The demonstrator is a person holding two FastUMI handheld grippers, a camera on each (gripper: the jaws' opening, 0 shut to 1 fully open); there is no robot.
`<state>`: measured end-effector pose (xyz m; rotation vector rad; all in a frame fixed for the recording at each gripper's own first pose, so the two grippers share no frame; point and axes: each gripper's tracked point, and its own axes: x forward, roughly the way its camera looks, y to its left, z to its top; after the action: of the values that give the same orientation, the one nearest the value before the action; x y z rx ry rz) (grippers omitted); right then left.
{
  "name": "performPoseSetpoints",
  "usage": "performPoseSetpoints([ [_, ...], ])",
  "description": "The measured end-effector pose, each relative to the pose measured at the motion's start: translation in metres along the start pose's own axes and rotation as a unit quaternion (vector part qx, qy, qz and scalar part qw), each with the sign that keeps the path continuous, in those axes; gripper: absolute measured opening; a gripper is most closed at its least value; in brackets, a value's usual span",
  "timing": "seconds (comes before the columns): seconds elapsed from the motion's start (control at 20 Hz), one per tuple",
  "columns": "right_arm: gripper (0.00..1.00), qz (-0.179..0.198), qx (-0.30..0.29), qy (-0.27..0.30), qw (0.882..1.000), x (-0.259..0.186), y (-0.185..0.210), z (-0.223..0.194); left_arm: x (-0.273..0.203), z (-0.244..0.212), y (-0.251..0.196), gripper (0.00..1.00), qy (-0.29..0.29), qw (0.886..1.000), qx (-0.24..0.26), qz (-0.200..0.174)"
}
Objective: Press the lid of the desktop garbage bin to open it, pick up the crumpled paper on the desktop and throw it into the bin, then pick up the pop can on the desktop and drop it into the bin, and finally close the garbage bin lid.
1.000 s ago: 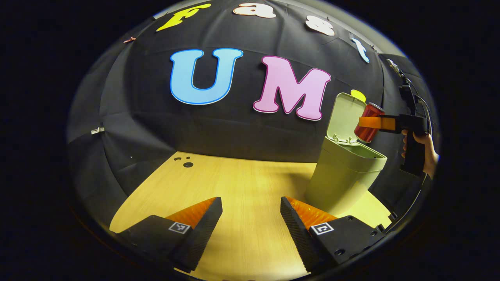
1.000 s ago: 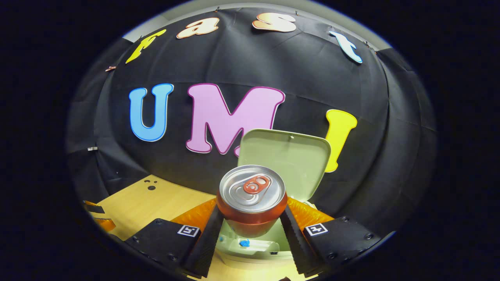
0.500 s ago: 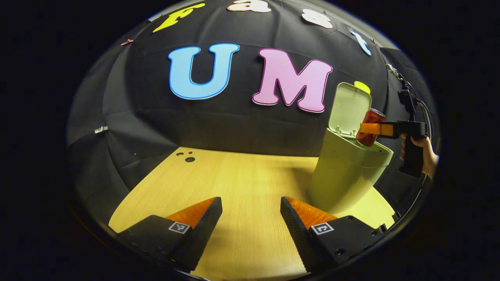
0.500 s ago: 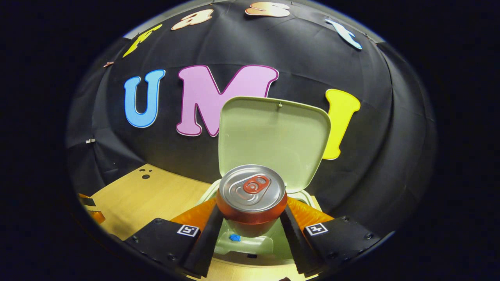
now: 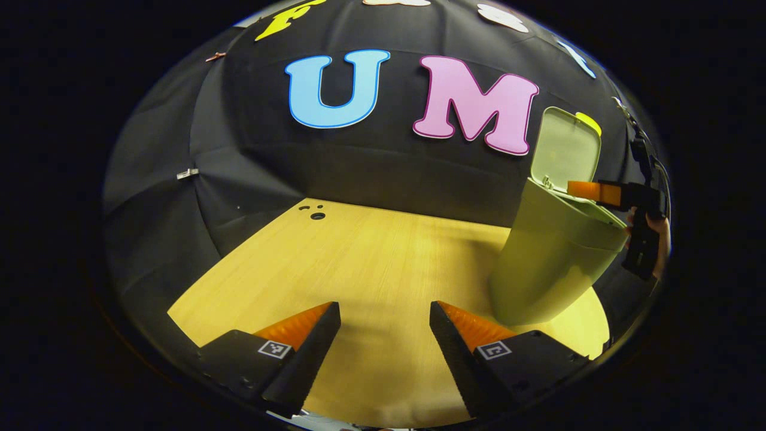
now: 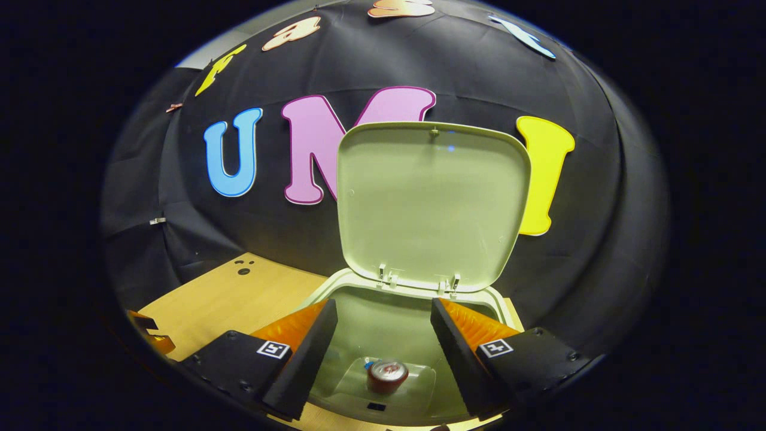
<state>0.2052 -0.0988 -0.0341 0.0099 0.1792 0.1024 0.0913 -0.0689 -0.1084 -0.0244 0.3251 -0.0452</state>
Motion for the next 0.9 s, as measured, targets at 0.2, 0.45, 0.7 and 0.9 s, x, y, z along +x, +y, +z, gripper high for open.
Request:
performPoseSetpoints([
  [0.2, 0.98, -0.012, -0.009, -0.033, 0.999, -0.022, -0.009, 0.032, -0.005, 0.005, -0.011, 0.96, -0.008, 0.999, 0.026, -0.023],
  [0.45, 0.98, -0.022, -0.013, -0.08, 0.996, -0.045, -0.014, 0.1, -0.019, 0.015, -0.008, 0.96, -0.032, 0.998, 0.025, -0.041],
  [0.7, 0.98, -0.039, -0.001, -0.124, 0.992, -0.049, -0.025, 0.172, -0.031, 0.008, 0.006, 0.96, -0.035, 0.999, 0.021, -0.027],
  [0.9, 0.98, -0.051, 0.012, -0.127, 0.99, -0.036, -0.034, 0.205, -0.043, 0.008, 0.02, 0.96, -0.047, 0.998, 0.026, -0.011],
])
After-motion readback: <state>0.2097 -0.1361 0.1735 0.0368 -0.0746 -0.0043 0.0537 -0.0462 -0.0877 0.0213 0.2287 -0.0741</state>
